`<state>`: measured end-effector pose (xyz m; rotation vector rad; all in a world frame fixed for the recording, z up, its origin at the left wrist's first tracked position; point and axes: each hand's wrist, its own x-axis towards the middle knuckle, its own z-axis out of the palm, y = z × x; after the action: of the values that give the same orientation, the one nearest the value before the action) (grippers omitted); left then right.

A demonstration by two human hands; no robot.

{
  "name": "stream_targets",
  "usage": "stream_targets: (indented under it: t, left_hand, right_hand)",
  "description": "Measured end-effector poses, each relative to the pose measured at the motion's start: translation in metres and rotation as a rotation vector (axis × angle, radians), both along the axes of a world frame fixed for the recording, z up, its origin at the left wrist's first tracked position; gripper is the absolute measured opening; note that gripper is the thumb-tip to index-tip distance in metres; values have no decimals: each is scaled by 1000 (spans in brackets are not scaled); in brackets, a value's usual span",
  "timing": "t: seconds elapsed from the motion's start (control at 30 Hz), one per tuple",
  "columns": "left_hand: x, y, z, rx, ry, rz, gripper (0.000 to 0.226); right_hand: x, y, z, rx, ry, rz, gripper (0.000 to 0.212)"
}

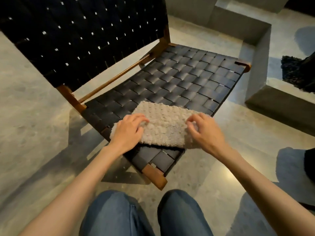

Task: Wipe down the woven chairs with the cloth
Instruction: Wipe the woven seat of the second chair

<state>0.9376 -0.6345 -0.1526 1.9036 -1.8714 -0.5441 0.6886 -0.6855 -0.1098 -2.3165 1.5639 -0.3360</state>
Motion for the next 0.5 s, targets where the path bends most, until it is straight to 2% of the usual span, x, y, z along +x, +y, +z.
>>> stream_targets:
  t: [0.03, 0.13, 0.27, 0.37, 0.5]
  left_hand:
    - [-1, -6, -5, 19, -6, -6, 32]
    - [-5, -18, -18, -2, -64, 0, 34]
    - [-1, -31, -26, -46, -97, 65, 25]
    - [6, -37, -23, -83, -182, 58, 24]
    - [5, -46, -6, -286, -110, 36, 27]
  right_hand:
    - [1, -4, -7, 0, -17, -40, 28]
    - [3, -13, -23, 93, -95, -114, 49]
    - [1, -19, -29, 71, -298, -139, 60]
    - [-4, -13, -28, 51, -434, -187, 58]
    - [-14, 2, -19, -16, -605, -237, 50]
